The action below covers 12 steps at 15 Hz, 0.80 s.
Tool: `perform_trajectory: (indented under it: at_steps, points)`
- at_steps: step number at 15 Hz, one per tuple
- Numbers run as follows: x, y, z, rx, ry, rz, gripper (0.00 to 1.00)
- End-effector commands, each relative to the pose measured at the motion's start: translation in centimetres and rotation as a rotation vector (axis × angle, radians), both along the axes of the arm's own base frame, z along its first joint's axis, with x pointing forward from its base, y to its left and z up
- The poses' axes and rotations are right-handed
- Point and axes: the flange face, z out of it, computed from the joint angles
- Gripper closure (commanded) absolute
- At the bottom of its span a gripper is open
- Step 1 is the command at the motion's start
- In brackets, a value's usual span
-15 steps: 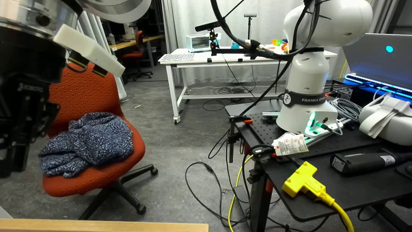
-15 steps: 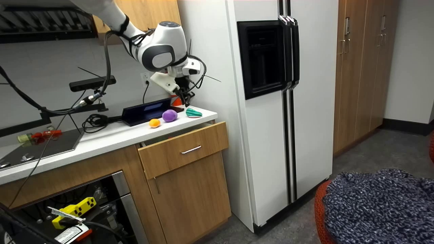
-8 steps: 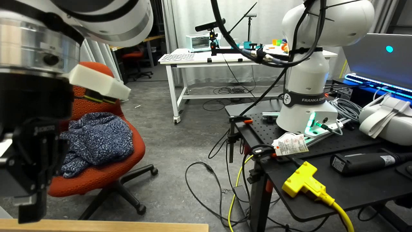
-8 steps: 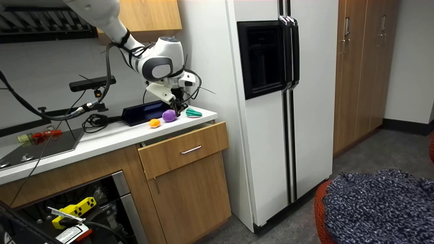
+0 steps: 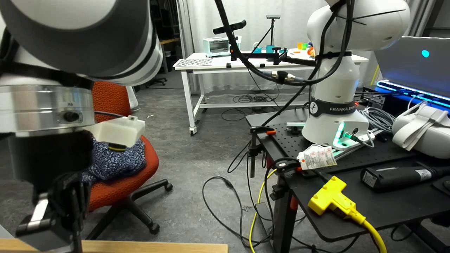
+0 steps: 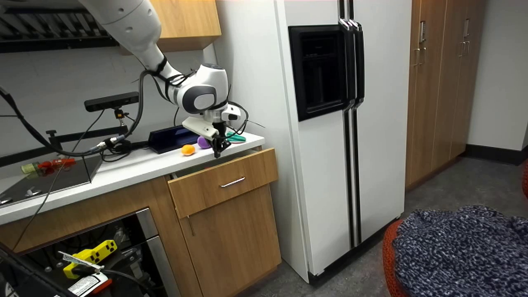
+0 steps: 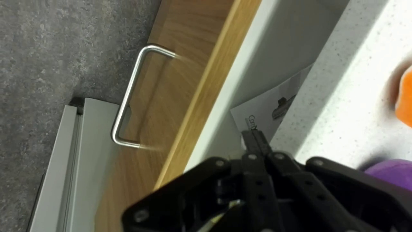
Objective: Open the drawer on the right
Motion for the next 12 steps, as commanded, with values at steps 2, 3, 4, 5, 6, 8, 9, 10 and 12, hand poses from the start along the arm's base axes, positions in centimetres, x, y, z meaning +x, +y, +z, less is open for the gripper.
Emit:
perform_trajectory:
  at_steps: [2,3,4,5,6,8,9,10,12]
  points:
    - [1.0,0.3,-1.3,-0.06,0.029,0.039,1.0]
    - [1.0,0.2,-1.7,-0.08,0.03,0.047,1.0]
    - [1.0,-0.1,-2.1,-0.1,0.034,0.053,1.0]
    - [1.0,-0.3,-2.4,-0.122,0.036,0.059,1.0]
    - [0.9,-0.5,-2.6,-0.146,0.033,0.067,1.0]
    - [0.8,-0.8,-2.8,-0.194,0.027,0.09,1.0]
    - [0.6,-1.1,-3.0,-0.222,0.026,0.101,1.0]
    - [0.4,-1.5,-3.1,-0.262,0.022,0.116,1.0]
    - [0.0,-2.5,-3.2,-0.329,0.018,0.136,1.0]
